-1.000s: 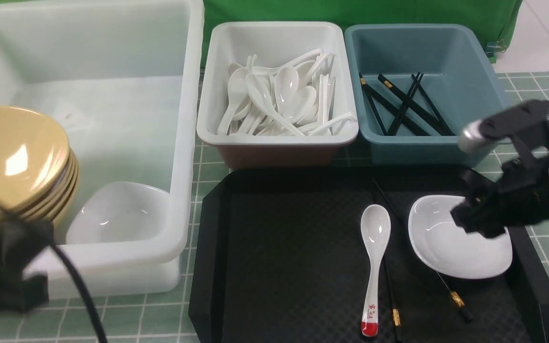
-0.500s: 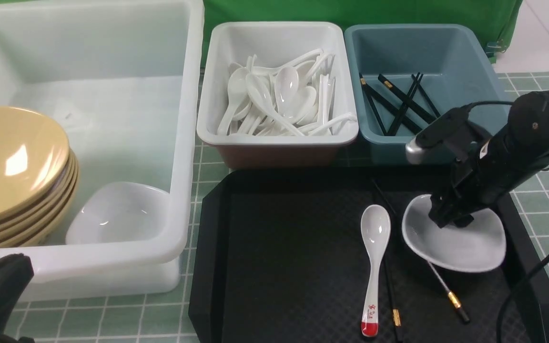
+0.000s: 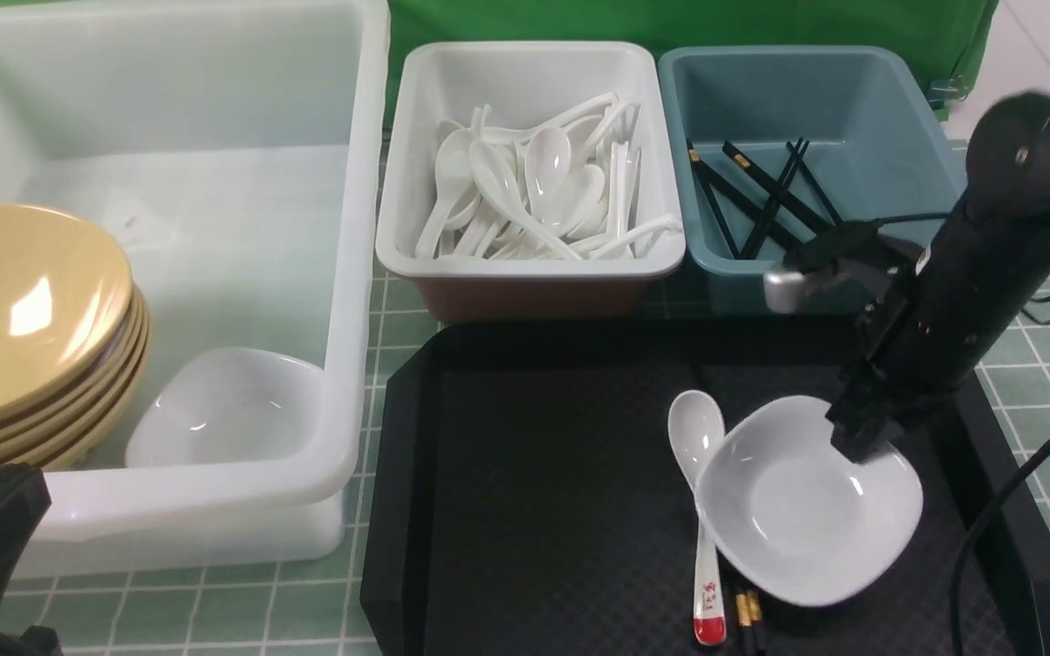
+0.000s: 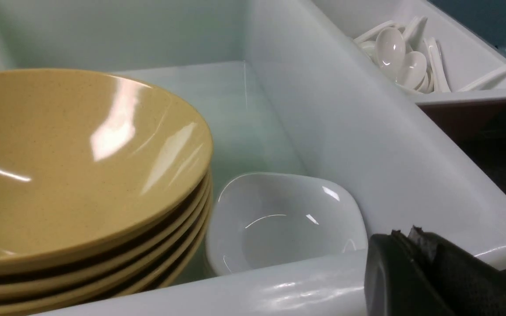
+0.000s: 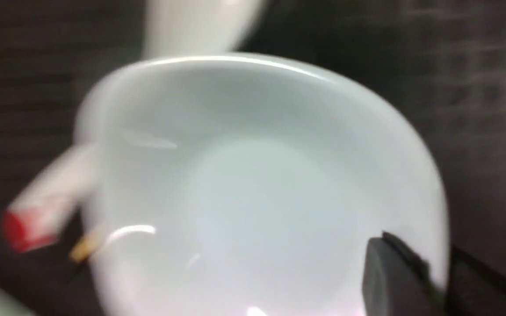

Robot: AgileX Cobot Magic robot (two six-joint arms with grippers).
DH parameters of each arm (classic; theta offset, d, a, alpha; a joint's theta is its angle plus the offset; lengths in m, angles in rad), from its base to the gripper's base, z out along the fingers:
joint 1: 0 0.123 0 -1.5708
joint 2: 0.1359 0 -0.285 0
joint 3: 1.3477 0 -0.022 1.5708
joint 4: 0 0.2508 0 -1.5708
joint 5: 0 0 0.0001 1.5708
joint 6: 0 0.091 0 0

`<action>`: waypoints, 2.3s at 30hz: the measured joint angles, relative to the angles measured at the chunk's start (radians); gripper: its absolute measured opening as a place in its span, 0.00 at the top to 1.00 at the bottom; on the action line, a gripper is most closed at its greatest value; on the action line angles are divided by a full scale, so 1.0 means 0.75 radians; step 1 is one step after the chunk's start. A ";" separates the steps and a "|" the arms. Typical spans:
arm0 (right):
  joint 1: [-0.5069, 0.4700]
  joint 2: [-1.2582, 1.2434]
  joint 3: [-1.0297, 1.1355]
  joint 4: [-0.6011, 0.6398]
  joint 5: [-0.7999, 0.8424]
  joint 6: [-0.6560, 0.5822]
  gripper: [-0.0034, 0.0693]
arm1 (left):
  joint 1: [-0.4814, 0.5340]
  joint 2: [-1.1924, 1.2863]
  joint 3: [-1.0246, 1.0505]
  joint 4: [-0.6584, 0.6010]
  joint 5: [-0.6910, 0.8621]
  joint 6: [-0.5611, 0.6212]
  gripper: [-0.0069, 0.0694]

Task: On blue table put chopsticks spoon bowls plates into blue grey white boxes.
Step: 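Reach for and grasp the small white dish on the black tray, then place the white bowl into the white bin on top of the stacked bowls with the right gripper, then reach down and grasp the white spoon resting in the bowl with the right gripper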

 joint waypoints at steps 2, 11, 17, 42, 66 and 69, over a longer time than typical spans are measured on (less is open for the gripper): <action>0.009 -0.058 -0.077 0.085 0.079 -0.009 0.85 | 0.000 -0.004 0.000 0.000 0.000 0.000 0.91; 0.368 -0.211 -0.489 0.343 -0.117 -0.014 0.85 | 0.000 -0.058 0.000 0.004 -0.066 0.000 0.90; 0.768 -0.017 -0.543 0.444 -0.770 -0.165 0.85 | 0.000 -0.089 0.000 0.004 -0.077 -0.010 0.90; 0.731 0.029 -0.512 -0.080 -0.301 0.215 0.23 | 0.000 -0.096 0.000 0.019 -0.054 -0.011 0.90; 0.398 -0.048 0.365 -0.297 -0.935 0.804 0.46 | 0.000 -0.096 0.000 0.020 -0.062 -0.011 0.90; 0.398 -0.070 0.344 -0.292 -0.901 0.798 0.67 | 0.000 -0.096 0.000 0.023 -0.064 -0.011 0.90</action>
